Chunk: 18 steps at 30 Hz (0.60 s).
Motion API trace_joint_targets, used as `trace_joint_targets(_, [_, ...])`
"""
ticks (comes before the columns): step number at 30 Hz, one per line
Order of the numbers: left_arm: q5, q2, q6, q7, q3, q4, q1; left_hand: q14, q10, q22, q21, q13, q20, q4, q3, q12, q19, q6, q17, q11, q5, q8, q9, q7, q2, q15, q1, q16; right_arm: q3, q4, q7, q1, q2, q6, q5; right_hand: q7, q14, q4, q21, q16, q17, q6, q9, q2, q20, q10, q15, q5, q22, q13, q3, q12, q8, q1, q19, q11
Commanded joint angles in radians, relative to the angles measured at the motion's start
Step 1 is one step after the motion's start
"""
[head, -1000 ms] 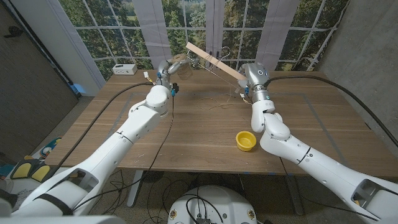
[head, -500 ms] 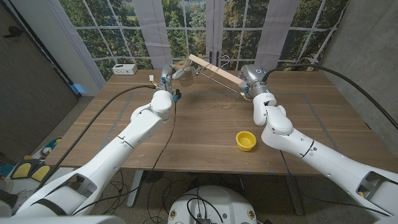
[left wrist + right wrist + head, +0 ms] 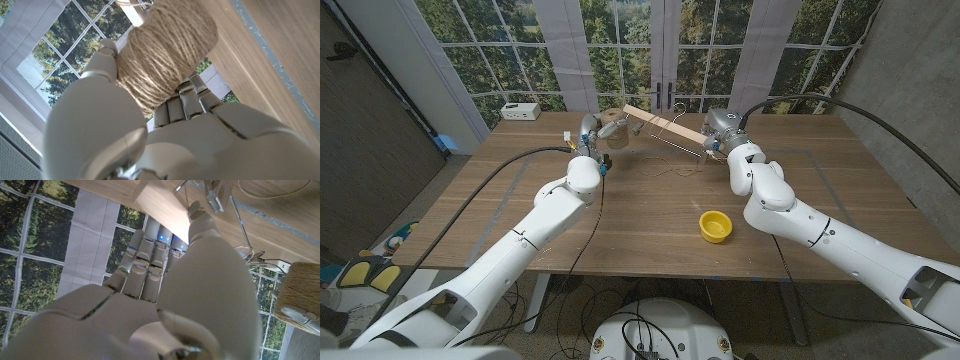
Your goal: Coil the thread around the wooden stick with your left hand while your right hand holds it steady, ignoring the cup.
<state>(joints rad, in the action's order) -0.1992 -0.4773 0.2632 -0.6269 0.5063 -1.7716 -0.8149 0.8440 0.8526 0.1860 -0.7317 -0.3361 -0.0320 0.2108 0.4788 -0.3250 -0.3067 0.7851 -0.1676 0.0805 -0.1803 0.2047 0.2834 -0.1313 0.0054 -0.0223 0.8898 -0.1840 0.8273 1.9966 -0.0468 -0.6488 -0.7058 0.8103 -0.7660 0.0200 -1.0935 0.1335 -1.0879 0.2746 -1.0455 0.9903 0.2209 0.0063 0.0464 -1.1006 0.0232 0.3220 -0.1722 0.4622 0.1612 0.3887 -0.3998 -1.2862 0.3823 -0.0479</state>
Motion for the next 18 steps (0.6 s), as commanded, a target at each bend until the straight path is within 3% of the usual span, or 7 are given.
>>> trace_joint_targets(1, [0.059,0.019,-0.106,-0.028,0.005,0.089,-0.049,0.008,0.320,0.000,0.006,0.002,0.003,-0.074,0.070,0.008,0.002,0.224,-0.003,-0.227,-0.005,0.003,-0.001,0.114,0.140,-0.172,0.057,0.003,0.026,-0.009,-0.154,0.053,-0.011,-0.011,0.032,-0.049,-0.184,0.014,-0.003,0.004,0.001,0.085,0.034,0.105,0.090,-0.053,0.198,-0.006,-0.001,0.003,0.026,0.001,0.003,-0.119,-0.006,0.042])
trace_joint_targets(13, [0.093,0.044,-0.220,-0.032,0.010,0.177,-0.065,-0.016,0.282,0.000,0.009,0.003,-0.012,-0.092,0.058,0.028,0.011,0.207,-0.004,-0.227,-0.018,0.001,-0.005,0.156,0.132,-0.173,0.028,0.004,0.060,-0.035,-0.262,0.108,-0.002,0.000,0.061,-0.037,-0.190,0.019,-0.002,0.004,0.004,0.093,0.021,0.096,0.080,-0.062,0.195,-0.024,-0.001,0.002,0.040,-0.001,0.013,-0.116,-0.007,0.026])
trace_joint_targets(15, [0.084,0.050,-0.273,-0.017,0.009,0.207,-0.067,-0.022,0.272,0.000,0.009,0.002,-0.014,-0.094,0.055,0.032,0.012,0.203,-0.004,-0.223,-0.021,0.001,-0.003,0.157,0.130,-0.173,0.024,0.005,0.069,-0.042,-0.279,0.120,0.000,0.004,0.063,-0.035,-0.191,0.019,-0.002,0.004,0.004,0.094,0.019,0.095,0.079,-0.063,0.194,-0.028,-0.002,0.003,0.042,-0.001,0.015,-0.115,-0.007,0.026])
trace_joint_targets(18, [0.083,0.055,-0.245,-0.016,0.011,0.207,-0.070,-0.031,0.264,0.000,0.011,0.000,-0.016,-0.098,0.050,0.036,0.014,0.199,-0.004,-0.220,-0.026,0.003,0.001,0.168,0.124,-0.174,0.018,0.007,0.081,-0.055,-0.314,0.140,0.003,0.008,0.074,-0.032,-0.193,0.019,-0.002,0.005,0.005,0.093,0.017,0.095,0.078,-0.063,0.193,-0.032,-0.002,0.004,0.046,-0.001,0.017,-0.114,-0.007,0.026])
